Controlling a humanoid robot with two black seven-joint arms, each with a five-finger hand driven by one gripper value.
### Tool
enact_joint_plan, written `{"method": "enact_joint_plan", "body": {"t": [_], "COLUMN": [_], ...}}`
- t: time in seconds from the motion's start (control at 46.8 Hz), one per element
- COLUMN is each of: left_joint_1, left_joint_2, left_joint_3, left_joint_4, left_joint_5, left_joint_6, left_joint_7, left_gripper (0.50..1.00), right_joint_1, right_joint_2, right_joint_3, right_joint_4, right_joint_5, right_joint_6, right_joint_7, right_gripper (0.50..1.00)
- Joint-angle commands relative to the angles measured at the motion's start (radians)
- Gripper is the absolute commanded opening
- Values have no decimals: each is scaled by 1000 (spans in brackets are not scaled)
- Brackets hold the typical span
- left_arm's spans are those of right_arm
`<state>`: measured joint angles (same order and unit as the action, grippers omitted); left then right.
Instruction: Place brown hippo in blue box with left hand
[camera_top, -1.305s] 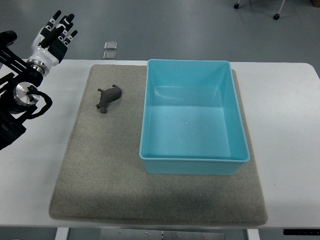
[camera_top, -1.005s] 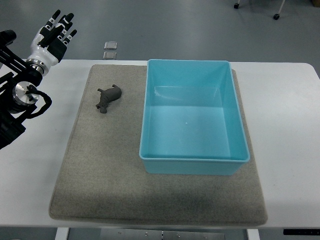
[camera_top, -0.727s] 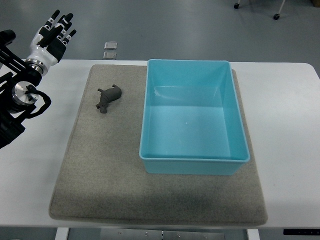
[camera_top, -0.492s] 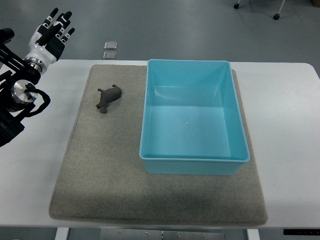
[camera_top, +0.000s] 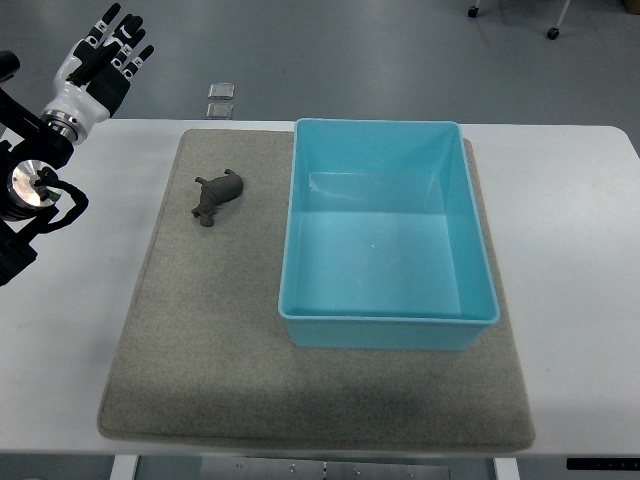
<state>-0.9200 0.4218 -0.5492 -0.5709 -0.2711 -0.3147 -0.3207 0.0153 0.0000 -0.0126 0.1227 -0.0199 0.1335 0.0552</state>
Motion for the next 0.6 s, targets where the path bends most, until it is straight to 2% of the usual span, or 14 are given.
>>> {"method": "enact_joint_plan", "body": {"t": [0.0, 0.385, 0.578], "left_joint_1": [0, -3, -62], "left_joint_2": [-5, -12, -3], "left_joint_3": [-2, 12, 141], "left_joint_4": [-1, -1, -1], "left_joint_5": [3, 7, 6], "left_joint_6": [0, 19, 20], "left_joint_7": [0, -1, -3], "left_gripper": [996, 996, 994], "right_joint_1": [0, 0, 0], "right_joint_2": [0, 0, 0], "right_joint_3": [-1, 0, 0], "right_joint_4": [0, 0, 0], "right_joint_5": [0, 0, 0], "right_joint_6": [0, 0, 0], "right_joint_7": [0, 0, 0], "right_gripper": [936, 936, 936]}}
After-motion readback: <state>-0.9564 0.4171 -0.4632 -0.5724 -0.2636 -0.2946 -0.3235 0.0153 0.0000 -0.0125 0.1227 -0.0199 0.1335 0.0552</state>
